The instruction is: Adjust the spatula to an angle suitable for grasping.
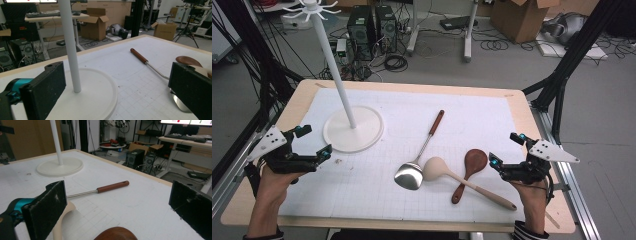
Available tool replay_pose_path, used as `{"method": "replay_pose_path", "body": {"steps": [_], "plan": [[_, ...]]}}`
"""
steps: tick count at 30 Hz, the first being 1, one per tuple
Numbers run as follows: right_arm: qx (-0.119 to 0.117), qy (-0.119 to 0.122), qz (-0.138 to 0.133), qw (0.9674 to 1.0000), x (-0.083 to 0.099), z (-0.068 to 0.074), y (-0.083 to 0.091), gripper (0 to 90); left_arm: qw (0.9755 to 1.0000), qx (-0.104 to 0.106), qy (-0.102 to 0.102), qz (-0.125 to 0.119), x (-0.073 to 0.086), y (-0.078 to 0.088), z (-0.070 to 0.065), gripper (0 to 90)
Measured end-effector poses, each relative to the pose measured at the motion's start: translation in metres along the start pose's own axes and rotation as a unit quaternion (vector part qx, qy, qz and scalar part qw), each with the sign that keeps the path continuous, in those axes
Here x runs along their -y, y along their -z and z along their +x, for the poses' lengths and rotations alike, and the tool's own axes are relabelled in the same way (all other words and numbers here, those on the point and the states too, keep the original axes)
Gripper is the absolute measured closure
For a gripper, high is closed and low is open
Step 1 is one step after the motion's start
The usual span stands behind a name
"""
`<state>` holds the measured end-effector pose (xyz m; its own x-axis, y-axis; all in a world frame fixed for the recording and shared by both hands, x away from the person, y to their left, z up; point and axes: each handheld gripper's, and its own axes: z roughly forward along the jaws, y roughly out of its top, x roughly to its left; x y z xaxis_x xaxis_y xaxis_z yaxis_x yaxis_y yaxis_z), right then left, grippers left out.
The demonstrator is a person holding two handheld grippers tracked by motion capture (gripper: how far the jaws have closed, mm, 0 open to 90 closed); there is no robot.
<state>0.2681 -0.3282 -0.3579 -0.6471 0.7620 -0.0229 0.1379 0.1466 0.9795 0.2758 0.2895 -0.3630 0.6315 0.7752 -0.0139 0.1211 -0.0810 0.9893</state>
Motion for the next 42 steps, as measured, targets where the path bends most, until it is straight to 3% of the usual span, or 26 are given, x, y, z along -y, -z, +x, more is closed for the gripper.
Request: {"method": "replay_pose_path", "body": {"steps": [20,23,32,42], "plan": [[0.004,-0.004,-0.003,1.0,0.001,-0.003,0.001,0.4,1.0,-0.003,0.004,0.003,0.002,0.003,0.003,1.7],[0.019,0.0,-0.004,0.9998,0.002,-0.002,-0.001,0.3,1.0,0.003,0.003,0.002,0.001,0.003,0.001,1.7],[0.017,-0.002,-0.014,0.9998,0.0,0.0,-0.001,0.4,0.9999,0.013,0.003,-0.003,-0.001,0.003,0.003,1.7],[-0.01,0.012,0.029,0.9995,-0.026,-0.003,-0.019,0.4,0.9998,0.017,0.002,0.001,-0.001,0.001,0.003,1.7]]}}
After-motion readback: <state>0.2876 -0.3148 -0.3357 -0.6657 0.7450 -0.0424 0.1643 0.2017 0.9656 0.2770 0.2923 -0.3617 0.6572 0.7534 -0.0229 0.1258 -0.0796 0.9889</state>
